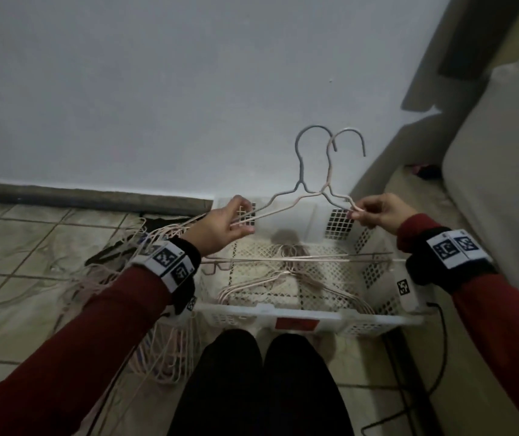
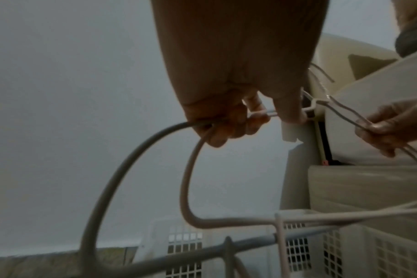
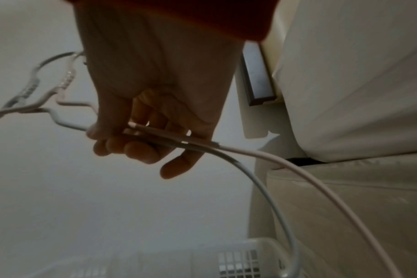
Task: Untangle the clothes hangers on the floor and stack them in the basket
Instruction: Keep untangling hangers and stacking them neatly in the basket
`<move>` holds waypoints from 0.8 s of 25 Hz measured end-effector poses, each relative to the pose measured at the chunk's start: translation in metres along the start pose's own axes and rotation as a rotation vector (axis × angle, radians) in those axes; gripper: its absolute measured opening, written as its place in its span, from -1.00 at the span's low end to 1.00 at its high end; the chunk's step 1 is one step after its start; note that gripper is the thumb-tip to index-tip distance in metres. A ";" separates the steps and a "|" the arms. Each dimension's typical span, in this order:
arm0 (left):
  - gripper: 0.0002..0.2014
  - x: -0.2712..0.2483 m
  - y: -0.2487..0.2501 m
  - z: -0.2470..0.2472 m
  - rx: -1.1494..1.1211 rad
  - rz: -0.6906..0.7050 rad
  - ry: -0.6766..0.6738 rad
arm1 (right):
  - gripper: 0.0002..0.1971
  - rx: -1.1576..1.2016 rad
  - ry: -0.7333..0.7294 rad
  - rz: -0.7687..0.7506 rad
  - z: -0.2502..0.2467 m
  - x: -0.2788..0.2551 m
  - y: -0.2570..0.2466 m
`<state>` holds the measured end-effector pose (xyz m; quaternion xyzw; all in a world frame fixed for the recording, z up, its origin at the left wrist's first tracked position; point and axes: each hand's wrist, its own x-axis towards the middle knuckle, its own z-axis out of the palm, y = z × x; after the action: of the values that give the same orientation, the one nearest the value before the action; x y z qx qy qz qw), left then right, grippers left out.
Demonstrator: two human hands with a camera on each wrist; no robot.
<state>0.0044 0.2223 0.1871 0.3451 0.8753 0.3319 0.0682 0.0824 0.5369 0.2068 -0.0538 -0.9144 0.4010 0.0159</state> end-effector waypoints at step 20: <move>-0.66 0.115 -0.100 0.158 0.508 -0.317 -0.760 | -0.81 -0.446 -0.644 0.567 0.119 0.094 0.140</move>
<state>-0.0831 0.3275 0.0151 0.3101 0.8836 -0.0562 0.3464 -0.0076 0.5544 0.0213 -0.1761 -0.8858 0.1798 -0.3900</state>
